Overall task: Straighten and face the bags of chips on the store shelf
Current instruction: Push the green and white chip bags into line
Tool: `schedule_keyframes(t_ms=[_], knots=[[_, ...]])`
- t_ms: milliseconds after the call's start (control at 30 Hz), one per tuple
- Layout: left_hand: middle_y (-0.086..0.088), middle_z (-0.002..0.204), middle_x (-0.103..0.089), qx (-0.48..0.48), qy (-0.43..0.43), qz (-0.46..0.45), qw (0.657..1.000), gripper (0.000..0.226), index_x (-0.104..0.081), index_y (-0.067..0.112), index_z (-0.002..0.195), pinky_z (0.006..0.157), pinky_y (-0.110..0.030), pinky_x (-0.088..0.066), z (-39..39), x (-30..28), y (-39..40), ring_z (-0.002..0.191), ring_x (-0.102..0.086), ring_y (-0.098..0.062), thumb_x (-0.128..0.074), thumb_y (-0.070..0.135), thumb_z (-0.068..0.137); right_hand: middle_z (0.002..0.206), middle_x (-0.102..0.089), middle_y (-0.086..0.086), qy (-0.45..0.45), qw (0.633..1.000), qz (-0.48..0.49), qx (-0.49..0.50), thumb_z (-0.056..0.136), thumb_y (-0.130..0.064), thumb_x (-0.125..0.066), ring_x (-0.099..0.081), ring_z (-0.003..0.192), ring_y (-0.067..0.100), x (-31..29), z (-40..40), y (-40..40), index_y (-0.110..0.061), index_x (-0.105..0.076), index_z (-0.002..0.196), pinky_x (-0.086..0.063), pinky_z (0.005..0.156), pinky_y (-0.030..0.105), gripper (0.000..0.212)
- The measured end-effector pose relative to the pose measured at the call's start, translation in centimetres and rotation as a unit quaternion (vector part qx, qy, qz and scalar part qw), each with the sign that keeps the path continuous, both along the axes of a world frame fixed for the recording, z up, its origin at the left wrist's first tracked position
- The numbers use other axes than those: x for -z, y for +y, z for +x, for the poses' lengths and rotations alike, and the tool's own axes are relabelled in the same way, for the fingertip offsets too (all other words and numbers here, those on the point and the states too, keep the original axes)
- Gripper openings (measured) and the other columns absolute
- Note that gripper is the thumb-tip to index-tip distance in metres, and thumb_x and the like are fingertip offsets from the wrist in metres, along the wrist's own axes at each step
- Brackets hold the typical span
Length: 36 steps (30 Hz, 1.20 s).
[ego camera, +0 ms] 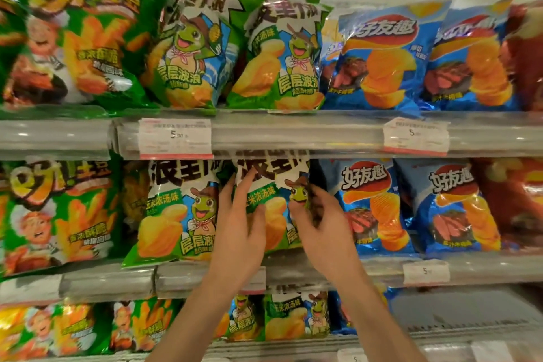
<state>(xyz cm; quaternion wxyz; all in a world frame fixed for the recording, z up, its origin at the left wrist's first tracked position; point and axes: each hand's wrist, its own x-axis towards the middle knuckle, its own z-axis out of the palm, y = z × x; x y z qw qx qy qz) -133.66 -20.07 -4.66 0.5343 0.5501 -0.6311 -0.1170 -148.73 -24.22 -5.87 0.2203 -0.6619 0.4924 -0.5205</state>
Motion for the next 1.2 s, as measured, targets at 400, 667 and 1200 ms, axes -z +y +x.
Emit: schedule_keyframes(t_ms=[400, 667, 1200], knots=[[0.017, 0.150, -0.034, 0.041, 0.220, 0.119, 0.967, 0.085, -0.002, 0.037, 0.158, 0.113, -0.030, -0.028, -0.4, -1.1, -2.9, 0.140, -0.034, -0.009, -0.058, 0.048, 0.095, 0.150, -0.044, -0.009, -0.009, 0.986, 0.153, -0.062, 0.091, -0.069, -0.045, -0.043, 0.137, 0.017, -2.5, -0.6, -1.8, -0.031, -0.025, 0.154, -0.032, 0.099, 0.026, 0.076], [0.020, 0.137, -0.041, 0.057, 0.229, 0.141, 0.962, 0.073, -0.009, 0.041, 0.157, 0.101, -0.021, -0.027, -0.5, -1.3, -4.0, 0.124, -0.035, 0.001, -0.051, 0.052, 0.097, 0.153, -0.043, -0.004, -0.031, 0.983, 0.172, -0.052, 0.091, -0.070, -0.044, -0.042, 0.138, 0.021, -2.8, 0.6, -2.3, -0.026, -0.020, 0.155, -0.033, 0.105, 0.032, 0.081], [0.011, 0.159, -0.030, 0.024, 0.114, 0.037, 0.992, 0.068, -0.005, 0.049, 0.154, 0.104, -0.022, -0.025, -1.2, -0.4, -4.4, 0.135, -0.035, -0.001, -0.035, 0.063, 0.095, 0.164, -0.016, -0.002, 0.068, 0.997, -0.021, -0.004, 0.093, -0.065, -0.036, -0.042, 0.137, 0.021, -2.0, -0.6, -1.3, -0.035, -0.002, 0.157, -0.040, 0.099, 0.030, 0.078]])
